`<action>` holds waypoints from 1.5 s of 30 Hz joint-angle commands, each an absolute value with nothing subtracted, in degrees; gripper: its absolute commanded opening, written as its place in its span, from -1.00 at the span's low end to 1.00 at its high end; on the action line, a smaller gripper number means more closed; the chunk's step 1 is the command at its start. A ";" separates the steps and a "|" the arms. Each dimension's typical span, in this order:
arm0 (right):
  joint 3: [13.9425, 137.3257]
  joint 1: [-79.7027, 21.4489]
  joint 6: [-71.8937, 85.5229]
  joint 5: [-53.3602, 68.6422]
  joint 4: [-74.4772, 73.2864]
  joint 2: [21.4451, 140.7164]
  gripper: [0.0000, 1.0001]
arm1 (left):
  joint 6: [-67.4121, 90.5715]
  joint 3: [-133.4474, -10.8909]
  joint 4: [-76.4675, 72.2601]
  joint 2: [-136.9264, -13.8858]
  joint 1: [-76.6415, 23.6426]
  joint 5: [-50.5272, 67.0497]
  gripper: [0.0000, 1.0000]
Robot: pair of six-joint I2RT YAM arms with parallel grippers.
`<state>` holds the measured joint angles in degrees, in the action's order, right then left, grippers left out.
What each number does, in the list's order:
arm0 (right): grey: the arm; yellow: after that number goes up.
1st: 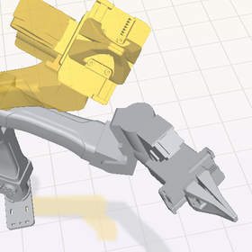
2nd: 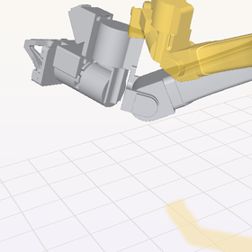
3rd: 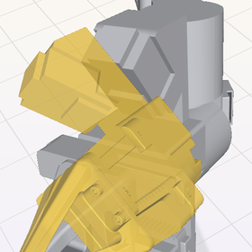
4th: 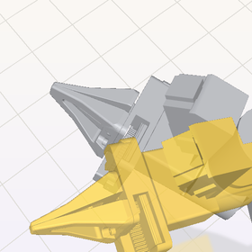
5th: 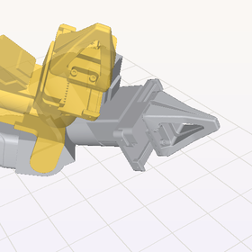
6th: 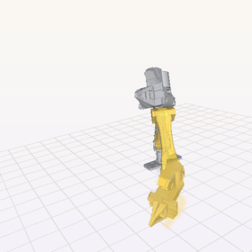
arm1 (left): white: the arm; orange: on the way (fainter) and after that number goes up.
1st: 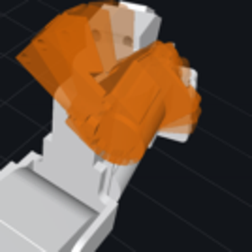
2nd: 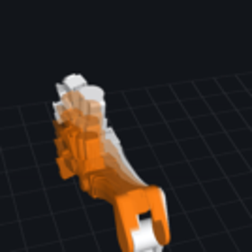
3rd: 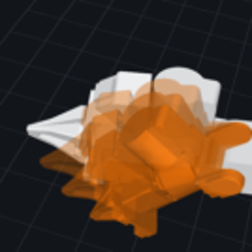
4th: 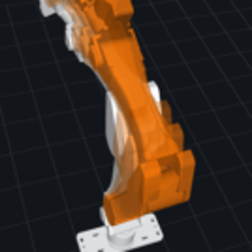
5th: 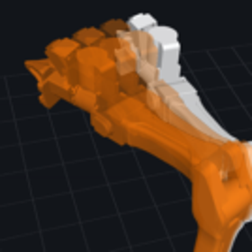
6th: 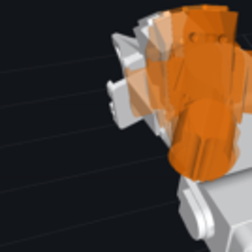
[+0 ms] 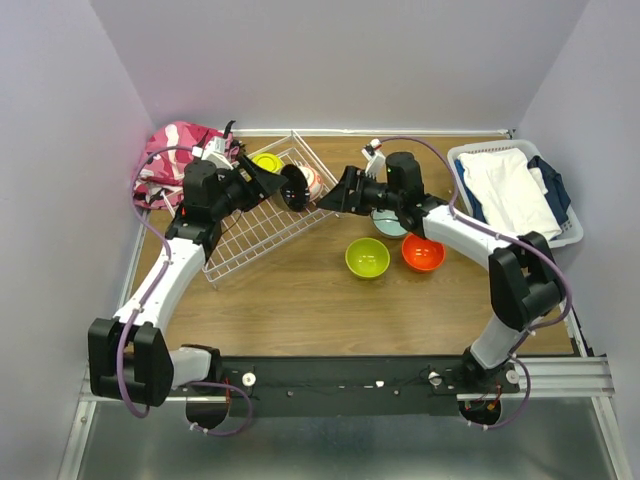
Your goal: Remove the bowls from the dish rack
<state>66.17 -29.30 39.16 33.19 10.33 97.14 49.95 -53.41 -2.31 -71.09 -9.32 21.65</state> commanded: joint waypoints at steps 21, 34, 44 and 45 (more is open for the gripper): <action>69.70 -29.71 46.94 37.44 17.76 102.75 -0.83 | 57.48 -45.70 -19.51 -67.76 -15.29 28.13 -0.92; 70.93 -29.71 30.16 22.96 -7.18 94.40 -0.99 | 38.70 -49.82 -5.81 -65.57 -15.56 18.22 0.80; 66.71 -30.40 21.37 17.23 -15.20 89.47 -0.99 | 21.64 -54.93 7.11 -65.83 -15.56 0.71 0.98; 66.80 -30.76 20.84 16.79 -15.73 89.56 -0.99 | 21.10 -55.19 7.47 -65.92 -15.56 -1.39 0.98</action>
<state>66.96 -29.74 25.10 19.51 -12.82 91.88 30.61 -53.60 1.56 -66.65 -15.40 9.50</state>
